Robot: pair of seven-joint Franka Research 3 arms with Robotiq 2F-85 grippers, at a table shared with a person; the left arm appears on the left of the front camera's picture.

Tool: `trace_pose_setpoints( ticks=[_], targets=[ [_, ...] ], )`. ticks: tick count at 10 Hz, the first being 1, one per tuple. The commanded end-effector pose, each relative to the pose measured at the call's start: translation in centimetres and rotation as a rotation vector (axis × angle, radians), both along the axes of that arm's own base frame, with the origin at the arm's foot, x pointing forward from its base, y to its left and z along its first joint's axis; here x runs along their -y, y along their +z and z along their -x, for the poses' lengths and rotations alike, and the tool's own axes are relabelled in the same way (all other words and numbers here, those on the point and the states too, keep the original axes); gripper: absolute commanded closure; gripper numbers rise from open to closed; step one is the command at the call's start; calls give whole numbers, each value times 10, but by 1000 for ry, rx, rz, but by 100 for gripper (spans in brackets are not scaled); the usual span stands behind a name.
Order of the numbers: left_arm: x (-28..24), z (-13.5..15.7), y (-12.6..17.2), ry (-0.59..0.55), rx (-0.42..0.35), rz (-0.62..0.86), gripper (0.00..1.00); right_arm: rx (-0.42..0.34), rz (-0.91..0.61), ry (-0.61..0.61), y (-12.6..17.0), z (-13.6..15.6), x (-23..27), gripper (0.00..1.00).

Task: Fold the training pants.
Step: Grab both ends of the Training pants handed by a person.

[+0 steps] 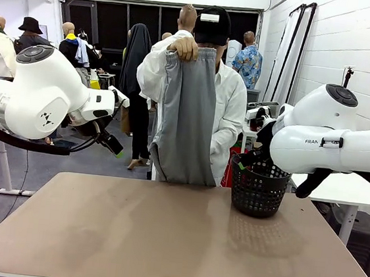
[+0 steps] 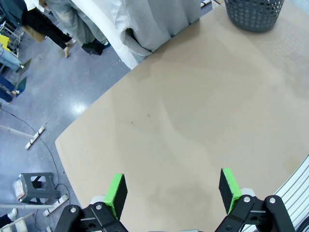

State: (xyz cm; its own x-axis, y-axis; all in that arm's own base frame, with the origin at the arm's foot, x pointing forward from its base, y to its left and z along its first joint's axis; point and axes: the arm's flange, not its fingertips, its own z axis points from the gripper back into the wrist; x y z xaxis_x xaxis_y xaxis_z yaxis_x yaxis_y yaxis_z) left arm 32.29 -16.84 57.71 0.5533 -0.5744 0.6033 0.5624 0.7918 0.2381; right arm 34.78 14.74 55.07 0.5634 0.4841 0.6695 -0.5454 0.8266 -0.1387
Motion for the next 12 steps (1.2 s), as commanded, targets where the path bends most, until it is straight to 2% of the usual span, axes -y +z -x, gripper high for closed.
trace_pose_setpoints(
  ticks=[1,12],
  targets=[
    [-1,0,0,-11,2,0,0,0,0,0,0,0,0,0],
    [-1,0,0,-11,2,0,0,0,0,0,0,0,0,0]
  ],
)
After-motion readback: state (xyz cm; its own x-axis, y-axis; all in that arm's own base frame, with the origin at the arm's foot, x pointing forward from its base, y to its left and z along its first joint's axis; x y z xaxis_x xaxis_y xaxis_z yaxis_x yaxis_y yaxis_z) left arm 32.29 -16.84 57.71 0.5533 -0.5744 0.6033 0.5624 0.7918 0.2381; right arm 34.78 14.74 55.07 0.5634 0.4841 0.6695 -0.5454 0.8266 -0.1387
